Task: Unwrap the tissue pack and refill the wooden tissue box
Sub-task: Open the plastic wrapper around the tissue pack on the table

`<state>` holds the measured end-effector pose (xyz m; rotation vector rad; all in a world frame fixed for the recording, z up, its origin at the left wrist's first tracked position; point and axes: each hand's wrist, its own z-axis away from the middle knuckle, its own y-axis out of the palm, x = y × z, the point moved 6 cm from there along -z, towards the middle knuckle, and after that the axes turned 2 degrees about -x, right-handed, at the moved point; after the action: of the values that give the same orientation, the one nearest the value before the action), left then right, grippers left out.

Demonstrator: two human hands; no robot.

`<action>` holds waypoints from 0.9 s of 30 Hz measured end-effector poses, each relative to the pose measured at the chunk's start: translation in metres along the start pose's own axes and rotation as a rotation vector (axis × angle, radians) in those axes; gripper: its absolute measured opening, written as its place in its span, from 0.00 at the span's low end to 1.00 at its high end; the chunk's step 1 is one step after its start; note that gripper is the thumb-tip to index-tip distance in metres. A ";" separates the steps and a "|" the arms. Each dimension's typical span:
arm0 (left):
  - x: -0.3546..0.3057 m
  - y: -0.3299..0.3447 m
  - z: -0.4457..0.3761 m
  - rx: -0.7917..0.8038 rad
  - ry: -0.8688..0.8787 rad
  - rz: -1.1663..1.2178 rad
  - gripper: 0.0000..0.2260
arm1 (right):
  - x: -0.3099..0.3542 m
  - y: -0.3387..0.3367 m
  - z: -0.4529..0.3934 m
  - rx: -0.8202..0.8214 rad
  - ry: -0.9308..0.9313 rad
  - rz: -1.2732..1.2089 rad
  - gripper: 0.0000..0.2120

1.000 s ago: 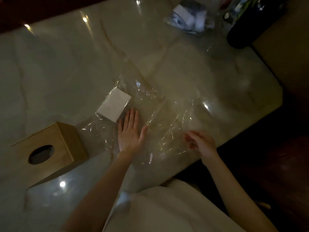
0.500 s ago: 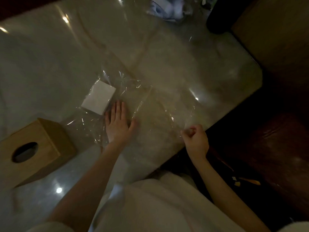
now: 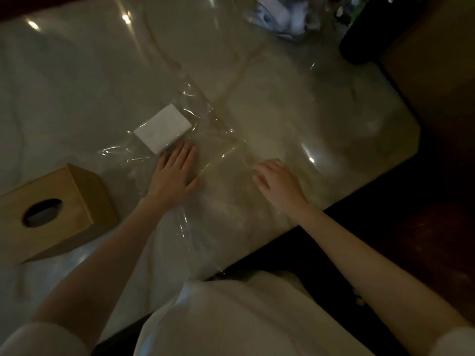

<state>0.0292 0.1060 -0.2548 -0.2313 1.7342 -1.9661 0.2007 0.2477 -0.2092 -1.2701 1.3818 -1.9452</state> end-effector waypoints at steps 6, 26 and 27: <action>-0.010 -0.010 0.007 -0.038 -0.034 -0.042 0.30 | 0.019 0.038 -0.050 0.300 -0.400 0.324 0.28; 0.013 0.021 0.072 -0.124 -0.544 0.221 0.34 | 0.036 0.067 -0.046 0.227 -0.251 0.305 0.32; 0.017 0.019 0.071 -0.111 -0.525 0.221 0.34 | 0.037 0.067 -0.048 0.221 -0.238 0.297 0.33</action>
<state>0.0508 0.0345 -0.2646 -0.5185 1.4502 -1.4837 0.1315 0.2162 -0.2578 -1.0834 1.1304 -1.6354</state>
